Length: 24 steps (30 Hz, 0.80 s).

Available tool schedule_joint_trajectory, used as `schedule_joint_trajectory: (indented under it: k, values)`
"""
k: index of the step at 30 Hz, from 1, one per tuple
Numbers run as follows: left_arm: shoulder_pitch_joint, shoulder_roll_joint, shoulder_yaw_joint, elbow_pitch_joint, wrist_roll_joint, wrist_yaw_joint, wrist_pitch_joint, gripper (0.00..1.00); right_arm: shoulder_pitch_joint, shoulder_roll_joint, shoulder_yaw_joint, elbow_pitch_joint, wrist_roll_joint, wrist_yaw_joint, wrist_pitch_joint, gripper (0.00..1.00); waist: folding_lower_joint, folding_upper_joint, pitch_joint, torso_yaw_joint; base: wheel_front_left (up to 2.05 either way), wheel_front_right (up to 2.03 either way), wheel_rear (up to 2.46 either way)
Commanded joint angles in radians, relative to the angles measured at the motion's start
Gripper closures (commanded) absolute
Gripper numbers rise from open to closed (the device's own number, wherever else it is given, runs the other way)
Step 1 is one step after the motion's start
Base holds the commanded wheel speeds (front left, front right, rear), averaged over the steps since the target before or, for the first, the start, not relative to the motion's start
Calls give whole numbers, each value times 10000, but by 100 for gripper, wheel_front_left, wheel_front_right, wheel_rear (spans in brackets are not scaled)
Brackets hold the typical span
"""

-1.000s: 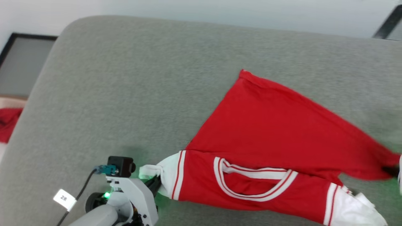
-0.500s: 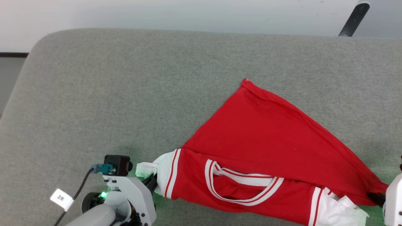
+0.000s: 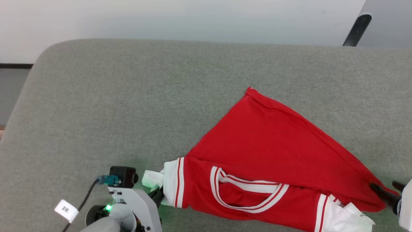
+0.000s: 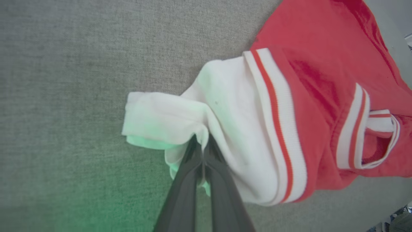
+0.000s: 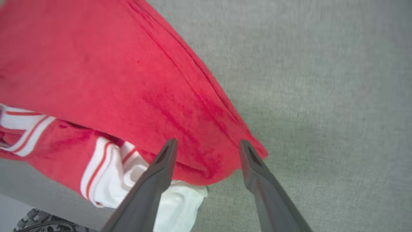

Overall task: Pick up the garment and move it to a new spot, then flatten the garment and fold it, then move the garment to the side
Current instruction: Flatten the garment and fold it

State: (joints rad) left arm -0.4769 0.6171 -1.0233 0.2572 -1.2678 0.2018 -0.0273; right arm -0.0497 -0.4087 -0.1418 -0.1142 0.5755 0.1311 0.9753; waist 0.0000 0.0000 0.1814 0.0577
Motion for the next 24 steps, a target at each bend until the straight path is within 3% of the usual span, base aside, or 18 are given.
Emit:
schedule_joint_trajectory:
  k: [1,6,10,15,24]
  values:
    - [141,-36,-47,-18,-52,-2,7,100,-91,17,29,-523,65,-10,-203,0,0,0,-93,124,0,0,0]
    - [61,-138,-116,-30,25,-29,50,100,-636,-225,522,-1133,-7,-10,-566,0,0,0,-148,395,0,0,0]
    - [-174,-357,-248,8,169,-96,164,100,-1588,-513,1189,-925,-143,-9,-917,0,0,0,-116,851,0,0,0]
    - [-659,-861,-435,210,399,-315,298,100,-3086,-857,2091,112,-229,-9,-1159,0,0,0,68,1706,0,0,0]
    - [-1662,-2284,-804,968,773,-905,402,100,-5447,-1596,3490,2703,-334,-10,-1127,0,0,0,682,3425,0,0,0]
